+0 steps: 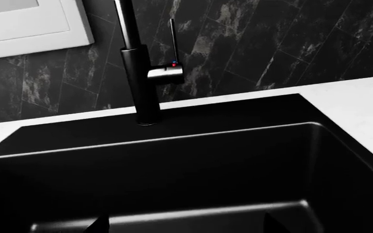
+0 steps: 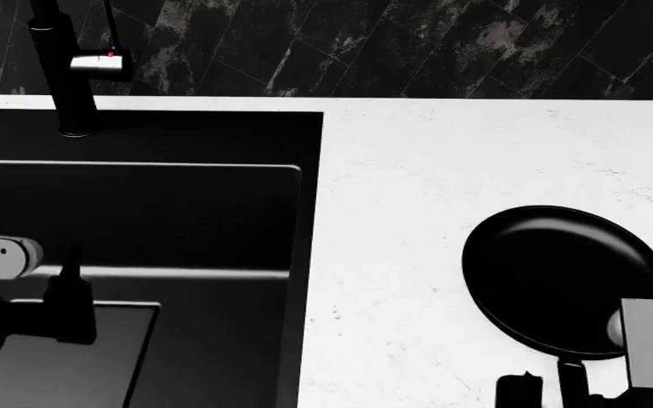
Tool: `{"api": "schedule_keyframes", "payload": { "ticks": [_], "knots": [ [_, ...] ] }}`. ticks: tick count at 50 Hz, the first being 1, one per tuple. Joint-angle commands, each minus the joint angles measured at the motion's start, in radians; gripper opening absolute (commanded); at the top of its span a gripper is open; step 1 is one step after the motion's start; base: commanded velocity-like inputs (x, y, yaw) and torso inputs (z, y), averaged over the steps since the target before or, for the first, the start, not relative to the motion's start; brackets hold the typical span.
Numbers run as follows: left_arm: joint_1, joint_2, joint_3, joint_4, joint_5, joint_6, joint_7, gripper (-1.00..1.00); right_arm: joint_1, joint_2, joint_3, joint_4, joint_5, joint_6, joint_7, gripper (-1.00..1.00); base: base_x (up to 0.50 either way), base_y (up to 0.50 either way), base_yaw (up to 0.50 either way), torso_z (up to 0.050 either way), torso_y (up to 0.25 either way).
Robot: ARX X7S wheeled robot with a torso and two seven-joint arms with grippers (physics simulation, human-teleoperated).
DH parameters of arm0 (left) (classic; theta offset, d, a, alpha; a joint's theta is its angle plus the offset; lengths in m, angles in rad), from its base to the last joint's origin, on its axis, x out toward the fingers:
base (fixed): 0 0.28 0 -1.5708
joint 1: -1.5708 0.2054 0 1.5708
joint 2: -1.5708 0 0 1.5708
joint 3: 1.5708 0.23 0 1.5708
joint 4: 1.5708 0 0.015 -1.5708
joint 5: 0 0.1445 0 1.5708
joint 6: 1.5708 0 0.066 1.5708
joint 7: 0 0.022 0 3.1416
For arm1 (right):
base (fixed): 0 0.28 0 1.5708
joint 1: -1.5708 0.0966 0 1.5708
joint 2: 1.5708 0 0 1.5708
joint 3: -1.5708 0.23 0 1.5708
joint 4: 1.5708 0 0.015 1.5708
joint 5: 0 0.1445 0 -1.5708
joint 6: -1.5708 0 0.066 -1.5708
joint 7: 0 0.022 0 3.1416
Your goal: Pick the pan and sponge and place them into the sink. Then turn on the water.
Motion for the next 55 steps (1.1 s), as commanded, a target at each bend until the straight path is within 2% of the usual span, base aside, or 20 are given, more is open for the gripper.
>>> {"api": "schedule_keyframes", "payload": {
  "ticks": [1, 22, 23, 37, 48, 55],
  "knots": [
    [0.007, -0.002, 0.003, -0.007, 0.001, 0.008, -0.001, 1.0, 0.042, 0.062, -0.096, 0.136, 0.029, -0.046, -0.009, 1.0, 0.0, 0.0, 0.0, 0.0, 0.0],
    [0.012, -0.006, 0.006, -0.007, -0.001, 0.01, -0.007, 1.0, 0.033, 0.081, -0.176, 0.189, -0.034, -0.141, -0.084, 1.0, 0.0, 0.0, 0.0, 0.0, 0.0],
    [0.014, -0.008, 0.004, -0.007, -0.002, 0.011, -0.004, 1.0, 0.03, 0.083, -0.175, 0.183, -0.038, -0.149, -0.087, -1.0, 0.0, 0.0, 0.0, 0.0, 0.0],
    [0.017, -0.011, 0.007, -0.01, -0.004, 0.017, -0.004, 1.0, 0.037, 0.12, -0.225, 0.137, -0.11, -0.22, -0.107, -1.0, 0.0, 0.0, 0.0, 0.0, 0.0],
    [0.008, -0.005, 0.019, -0.014, 0.0, 0.015, -0.012, 1.0, 0.008, 0.181, -0.258, 0.007, -0.279, -0.463, -0.21, -1.0, 0.0, 0.0, 0.0, 0.0, 0.002],
    [0.014, -0.017, 0.009, -0.002, -0.008, 0.011, -0.009, 1.0, 0.007, 0.187, -0.261, -0.021, -0.243, -0.447, -0.23, -1.0, 0.0, 0.0, 0.0, 0.0, 0.001]
  ]
}}
